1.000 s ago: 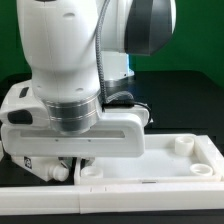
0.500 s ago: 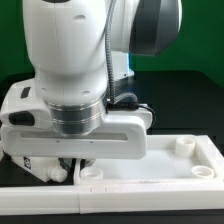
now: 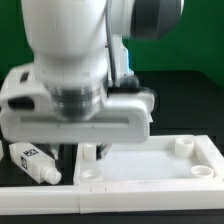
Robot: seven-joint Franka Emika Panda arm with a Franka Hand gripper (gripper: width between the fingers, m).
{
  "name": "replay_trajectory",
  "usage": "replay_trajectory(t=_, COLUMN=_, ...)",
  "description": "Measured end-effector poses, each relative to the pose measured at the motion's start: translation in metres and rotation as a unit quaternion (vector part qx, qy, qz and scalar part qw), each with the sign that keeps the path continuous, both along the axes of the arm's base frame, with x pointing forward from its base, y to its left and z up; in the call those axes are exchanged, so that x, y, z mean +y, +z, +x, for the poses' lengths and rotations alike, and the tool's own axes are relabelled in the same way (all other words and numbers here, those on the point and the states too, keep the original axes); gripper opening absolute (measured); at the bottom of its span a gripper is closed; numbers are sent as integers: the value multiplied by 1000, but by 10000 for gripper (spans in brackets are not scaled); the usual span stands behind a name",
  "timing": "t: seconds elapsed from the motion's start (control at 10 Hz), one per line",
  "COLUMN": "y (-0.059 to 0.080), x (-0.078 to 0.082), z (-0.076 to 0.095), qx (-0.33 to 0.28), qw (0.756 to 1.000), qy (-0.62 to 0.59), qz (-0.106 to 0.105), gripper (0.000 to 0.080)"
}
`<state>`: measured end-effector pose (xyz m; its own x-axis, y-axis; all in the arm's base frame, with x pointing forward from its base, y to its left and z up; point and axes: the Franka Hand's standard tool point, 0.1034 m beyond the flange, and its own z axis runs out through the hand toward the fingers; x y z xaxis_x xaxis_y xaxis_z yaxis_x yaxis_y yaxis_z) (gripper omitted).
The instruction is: Assemble desk
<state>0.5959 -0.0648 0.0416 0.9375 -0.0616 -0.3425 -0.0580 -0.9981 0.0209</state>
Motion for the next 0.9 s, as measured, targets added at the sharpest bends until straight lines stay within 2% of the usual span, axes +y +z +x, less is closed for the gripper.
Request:
replay_trajectory(t=0.1, y=21, x=3, z=-4, qx=-3, qw=1000, qy=-7, qz=8, gripper=590)
replay_trajectory(t=0.2, y=30, x=7, z=-12, qx=-3, qw=1000, qy=-10, qz=8, gripper=590)
replay_trajectory(t=0.3, y=33, x=13, z=-20, qx=0, qw=1000, qy=-8, qz=10, gripper=637)
replay_trajectory(t=0.6, y=28, x=12, z=-21, qx=2, qw=1000, qy=-8, qz=10, gripper=649)
replay_trajectory(t=0.7, y=24, x=16, z=-30, qx=-1, qw=1000, qy=-6, qz=10, gripper=649)
replay_trajectory(t=0.8, y=24, x=25, z=-46, qx=1, qw=1000, qy=-1, qz=13, gripper=649)
replay_trajectory(t=0.9, y=30, x=35, z=-64, qx=5, qw=1000, qy=10, qz=19, gripper=649)
